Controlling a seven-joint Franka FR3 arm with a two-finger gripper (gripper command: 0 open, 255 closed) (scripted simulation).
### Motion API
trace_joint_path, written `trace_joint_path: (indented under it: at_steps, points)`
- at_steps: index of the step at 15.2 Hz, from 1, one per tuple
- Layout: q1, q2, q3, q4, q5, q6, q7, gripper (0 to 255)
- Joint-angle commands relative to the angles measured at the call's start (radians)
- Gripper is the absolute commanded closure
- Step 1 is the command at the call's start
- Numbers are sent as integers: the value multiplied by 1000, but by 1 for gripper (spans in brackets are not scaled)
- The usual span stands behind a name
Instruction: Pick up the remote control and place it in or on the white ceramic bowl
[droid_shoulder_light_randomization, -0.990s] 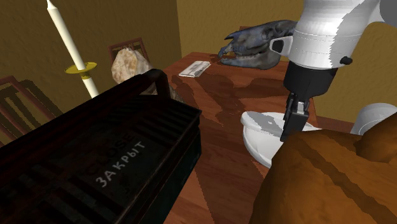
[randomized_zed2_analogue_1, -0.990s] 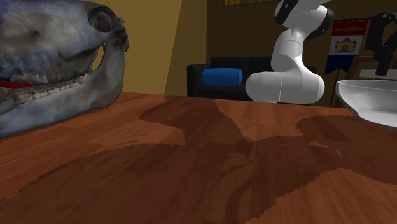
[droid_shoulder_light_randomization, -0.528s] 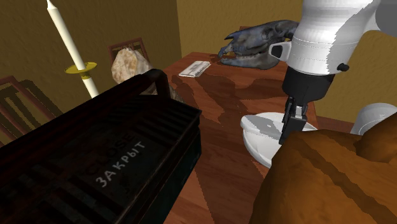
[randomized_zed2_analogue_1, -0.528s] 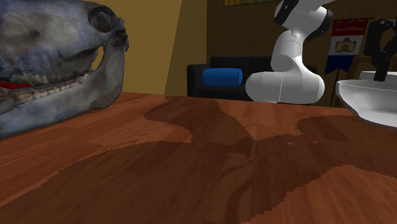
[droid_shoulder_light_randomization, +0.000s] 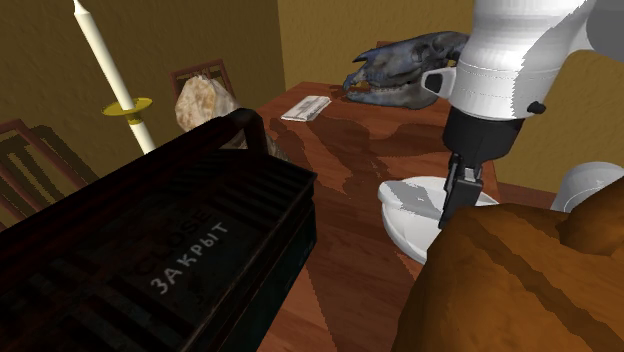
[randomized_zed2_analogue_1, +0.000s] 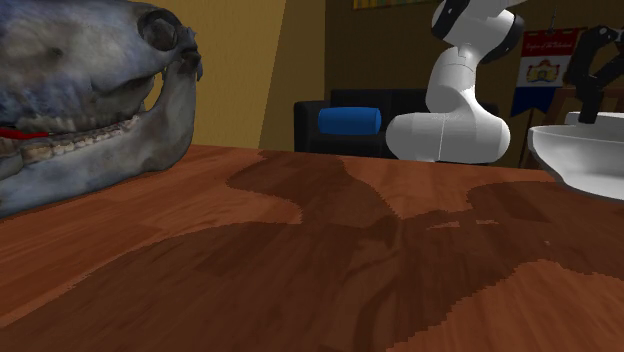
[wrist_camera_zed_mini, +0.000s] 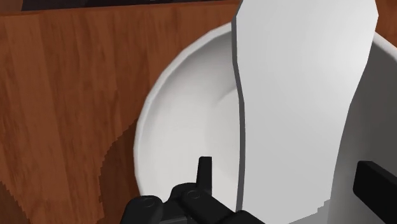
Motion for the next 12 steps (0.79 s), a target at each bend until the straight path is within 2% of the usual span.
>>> trace_joint_path:
  at_steps: [1,4,12]
  points:
    - [-4,7,-8,37,-8,-30,3,0]
    - [-16,35,-27,145,-29,-110,11,0]
    - [-16,35,-27,145,-29,-110,11,0]
